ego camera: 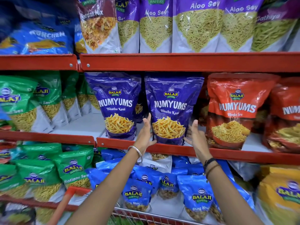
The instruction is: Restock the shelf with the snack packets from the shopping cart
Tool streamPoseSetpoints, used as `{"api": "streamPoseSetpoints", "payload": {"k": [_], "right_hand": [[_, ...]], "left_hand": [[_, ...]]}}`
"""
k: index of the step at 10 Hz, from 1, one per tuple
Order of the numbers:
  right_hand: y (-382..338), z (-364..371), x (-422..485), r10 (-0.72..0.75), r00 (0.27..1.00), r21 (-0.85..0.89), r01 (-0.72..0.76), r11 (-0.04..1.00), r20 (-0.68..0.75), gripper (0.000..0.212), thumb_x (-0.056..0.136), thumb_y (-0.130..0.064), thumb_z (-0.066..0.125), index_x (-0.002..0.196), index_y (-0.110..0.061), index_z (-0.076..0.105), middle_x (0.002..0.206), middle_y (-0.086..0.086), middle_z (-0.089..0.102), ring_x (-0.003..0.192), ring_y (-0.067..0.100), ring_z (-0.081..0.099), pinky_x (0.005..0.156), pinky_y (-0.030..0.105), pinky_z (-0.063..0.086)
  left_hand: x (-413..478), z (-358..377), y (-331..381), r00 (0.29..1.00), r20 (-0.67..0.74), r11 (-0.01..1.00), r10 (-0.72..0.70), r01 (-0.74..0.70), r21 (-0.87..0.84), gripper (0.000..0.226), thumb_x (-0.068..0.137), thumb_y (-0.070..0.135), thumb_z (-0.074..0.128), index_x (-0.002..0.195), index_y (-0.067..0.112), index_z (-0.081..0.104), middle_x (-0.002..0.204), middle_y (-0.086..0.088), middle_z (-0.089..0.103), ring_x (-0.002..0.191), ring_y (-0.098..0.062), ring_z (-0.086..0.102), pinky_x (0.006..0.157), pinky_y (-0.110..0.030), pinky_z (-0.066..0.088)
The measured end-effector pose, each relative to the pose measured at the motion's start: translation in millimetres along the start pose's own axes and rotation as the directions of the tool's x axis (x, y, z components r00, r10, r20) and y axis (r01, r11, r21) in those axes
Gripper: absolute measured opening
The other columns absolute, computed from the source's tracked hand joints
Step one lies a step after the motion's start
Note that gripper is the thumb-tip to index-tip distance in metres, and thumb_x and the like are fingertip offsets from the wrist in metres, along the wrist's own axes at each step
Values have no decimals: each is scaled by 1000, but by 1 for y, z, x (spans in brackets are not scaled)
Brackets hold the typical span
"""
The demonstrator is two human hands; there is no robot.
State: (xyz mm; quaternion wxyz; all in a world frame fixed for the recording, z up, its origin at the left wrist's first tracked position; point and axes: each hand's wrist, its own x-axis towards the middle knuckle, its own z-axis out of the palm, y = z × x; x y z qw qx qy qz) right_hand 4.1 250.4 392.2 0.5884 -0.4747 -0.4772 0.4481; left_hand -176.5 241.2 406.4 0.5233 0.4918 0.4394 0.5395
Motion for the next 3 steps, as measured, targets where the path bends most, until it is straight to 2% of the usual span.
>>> {"api": "streamPoseSetpoints", "payload": {"k": [1,2,3], "right_hand": [[0,0,-10,-4,1000,15,5,1000,-30,61,93,-48,33,117,5,54,122,23,60,108,27,59,103,40,44],[10,-14,-31,-109,985,-38,105,994,-134,43,95,-38,39,121,-8,55,123,11,60,115,24,58,103,44,44],[40,-44,-80,-192,957,-114,170,979,-219,23,92,-43,44,106,-35,60,122,3,63,106,10,60,97,37,48]], "left_hand": [[-8,2,-4,999,-31,999,32,-32,5,51,89,55,13,139,44,17,155,-4,22,140,-29,24,108,-52,31],[-26,10,-9,949,-162,951,271,-237,200,46,95,42,24,139,28,29,150,-2,33,136,-17,33,111,-31,31],[-43,24,6,851,-154,833,503,-429,348,44,94,40,33,134,22,39,142,3,43,123,-1,43,99,-6,33]]}}
